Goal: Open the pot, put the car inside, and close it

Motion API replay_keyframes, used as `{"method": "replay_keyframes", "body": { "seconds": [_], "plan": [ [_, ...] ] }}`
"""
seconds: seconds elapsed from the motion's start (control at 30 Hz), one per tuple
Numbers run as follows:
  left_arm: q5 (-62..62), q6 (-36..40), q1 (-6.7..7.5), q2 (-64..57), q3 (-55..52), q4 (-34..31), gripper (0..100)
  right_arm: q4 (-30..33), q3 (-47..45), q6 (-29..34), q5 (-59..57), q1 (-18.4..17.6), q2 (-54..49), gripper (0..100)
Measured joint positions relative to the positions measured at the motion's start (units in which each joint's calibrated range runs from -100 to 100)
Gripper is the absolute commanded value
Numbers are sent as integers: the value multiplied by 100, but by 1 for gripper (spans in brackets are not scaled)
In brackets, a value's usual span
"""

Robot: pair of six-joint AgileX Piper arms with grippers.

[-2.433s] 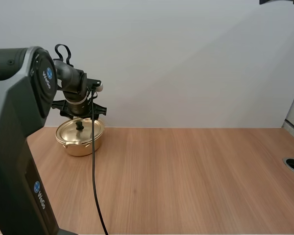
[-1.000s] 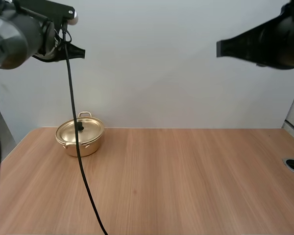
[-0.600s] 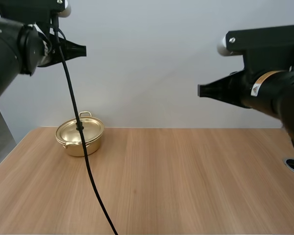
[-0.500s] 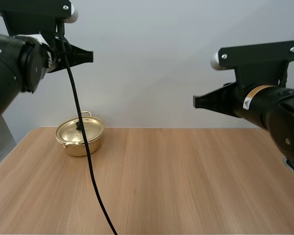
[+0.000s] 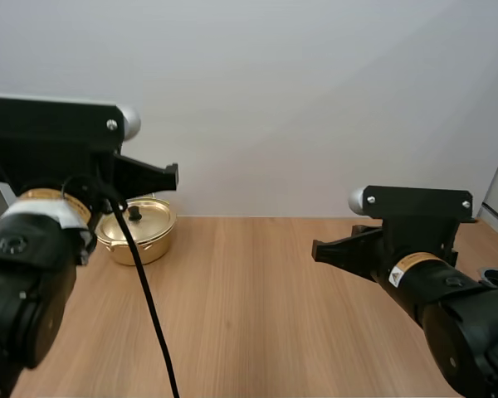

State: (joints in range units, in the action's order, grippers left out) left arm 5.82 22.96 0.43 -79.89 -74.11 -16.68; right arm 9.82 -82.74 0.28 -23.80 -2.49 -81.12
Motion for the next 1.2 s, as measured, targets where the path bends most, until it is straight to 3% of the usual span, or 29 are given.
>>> {"method": "replay_keyframes", "body": {
  "seconds": [0.17,0.3,0.53,0.67,0.8,0.97,1.2],
  "plan": [
    [-223,34,0,-953,-964,51,0,-40,-213,0,-1124,108,-520,0],
    [443,123,0,-1695,-1763,461,0,-64,-754,-33,-1239,237,-575,0],
    [2174,20,0,-2011,-2589,607,0,13,-1708,-53,189,427,-598,0],
    [2457,-60,0,-2011,-2589,607,0,36,-1726,-67,1244,427,-758,0],
    [2439,-151,0,-2011,-2589,607,0,36,-1726,-67,1570,427,-1195,0],
    [2344,-151,0,-2011,-2589,607,0,-134,-1726,-67,874,427,-1828,0],
    [2210,-151,0,-2011,-2589,607,0,-163,-1726,-67,-732,427,-1888,0]
  ]
}}
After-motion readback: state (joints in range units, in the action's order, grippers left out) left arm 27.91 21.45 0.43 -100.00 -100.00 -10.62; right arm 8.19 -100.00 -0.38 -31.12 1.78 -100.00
